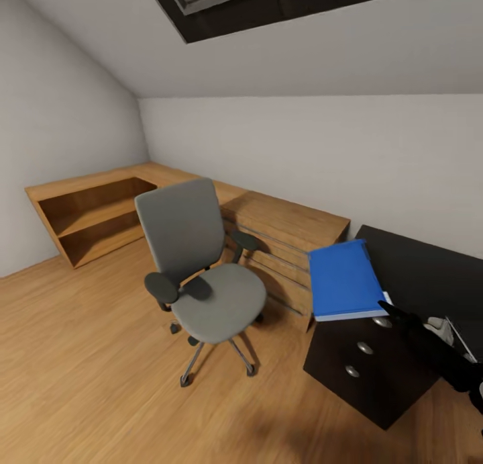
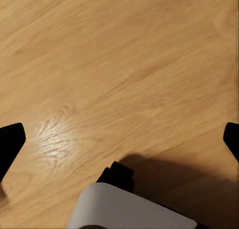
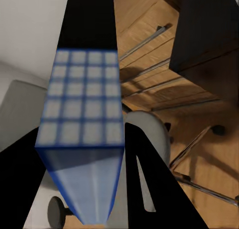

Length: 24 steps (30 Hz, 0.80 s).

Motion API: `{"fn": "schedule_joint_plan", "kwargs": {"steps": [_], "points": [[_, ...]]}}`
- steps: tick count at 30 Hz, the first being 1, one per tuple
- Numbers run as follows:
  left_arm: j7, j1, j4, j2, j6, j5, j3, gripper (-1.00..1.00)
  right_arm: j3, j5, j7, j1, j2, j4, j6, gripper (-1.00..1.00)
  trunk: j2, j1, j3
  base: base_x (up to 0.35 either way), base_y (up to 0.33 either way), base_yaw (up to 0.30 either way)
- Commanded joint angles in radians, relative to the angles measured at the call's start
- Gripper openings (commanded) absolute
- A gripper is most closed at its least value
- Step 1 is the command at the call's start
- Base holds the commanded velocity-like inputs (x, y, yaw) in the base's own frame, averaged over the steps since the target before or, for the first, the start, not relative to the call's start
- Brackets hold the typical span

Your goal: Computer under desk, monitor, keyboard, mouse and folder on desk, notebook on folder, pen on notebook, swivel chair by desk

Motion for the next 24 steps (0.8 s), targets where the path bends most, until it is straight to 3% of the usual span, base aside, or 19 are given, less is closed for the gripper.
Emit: {"fn": "schedule_joint_plan", "kwargs": {"steps": [1, 12, 24], "points": [[0.008, 0.000, -0.002, 0.001, 0.000, 0.010, -0.006, 1.00, -0.007, -0.004, 0.005, -0.001, 0.000, 0.001, 0.015, -1.00, 0.007, -0.004, 0.003, 0.000, 0.000, -0.278], [0.008, 0.000, -0.006, -0.002, -0.055, 0.007, -0.014, 1.00, -0.041, -0.015, 0.002, -0.001, 0.000, 0.005, 0.031, -1.00, 0.084, -0.046, 0.043, 0.000, 0.000, -0.278], [0.008, 0.000, -0.002, -0.004, -0.062, 0.007, -0.015, 1.00, -0.045, -0.013, 0.000, -0.001, -0.001, 0.041, 0.024, -1.00, 0.168, -0.092, 0.087, 0.000, 0.000, -0.279]]}}
